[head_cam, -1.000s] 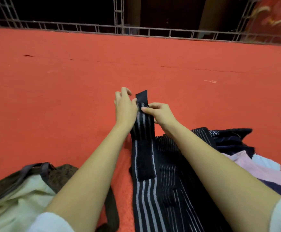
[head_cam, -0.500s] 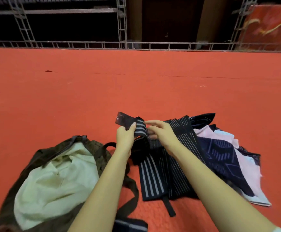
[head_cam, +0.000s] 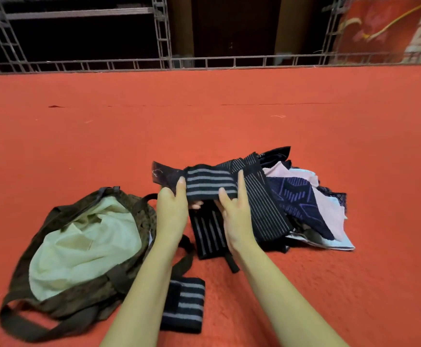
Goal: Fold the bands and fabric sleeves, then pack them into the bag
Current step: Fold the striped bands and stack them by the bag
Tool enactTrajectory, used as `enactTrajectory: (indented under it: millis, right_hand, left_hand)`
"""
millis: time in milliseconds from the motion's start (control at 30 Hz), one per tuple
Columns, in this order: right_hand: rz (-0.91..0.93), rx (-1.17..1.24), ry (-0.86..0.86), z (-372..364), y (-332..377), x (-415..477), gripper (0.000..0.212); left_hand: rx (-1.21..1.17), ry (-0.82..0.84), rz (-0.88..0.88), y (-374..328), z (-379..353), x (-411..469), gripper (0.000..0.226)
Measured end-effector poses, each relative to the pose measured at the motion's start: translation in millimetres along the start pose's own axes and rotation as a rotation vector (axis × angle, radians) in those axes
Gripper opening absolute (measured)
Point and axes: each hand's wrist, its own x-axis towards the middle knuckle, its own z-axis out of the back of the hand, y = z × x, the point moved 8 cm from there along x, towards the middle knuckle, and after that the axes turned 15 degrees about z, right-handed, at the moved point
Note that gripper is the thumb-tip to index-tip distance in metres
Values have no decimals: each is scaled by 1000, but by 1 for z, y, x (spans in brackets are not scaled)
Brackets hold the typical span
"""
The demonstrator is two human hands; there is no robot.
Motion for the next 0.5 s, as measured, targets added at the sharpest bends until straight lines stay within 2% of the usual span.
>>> enactTrajectory:
  millis: [67,133,200,267,333,400,500]
  right_hand:
    - [-29,132,-42,4,11,-5,89]
    - [-14,247,-81,9,29,-6,96]
    - [138,102,-106,26,56,-8,87]
    - [298,-206,-46,40,82,-9,72]
    - [355,-495,18,57,96,-8,59]
    - [344,-557,-28,83,103,-8,54]
    - [339,-500,-151,114,113,-11,54]
  left_hand:
    - [-17,45,-53,-16,-4,-15,52]
    - [-14,59,-108,-34,-9,-30,53]
    - [-21,75,-161,-51,-17,-45,53]
    - [-57,89,-175,-61,-24,-52,52]
    - [-105,112,-181,-68,-32,-54,48]
    - [-112,173,-186,-72,-45,-56,47]
    - [-80,251,-157,-62,-68,-65,52]
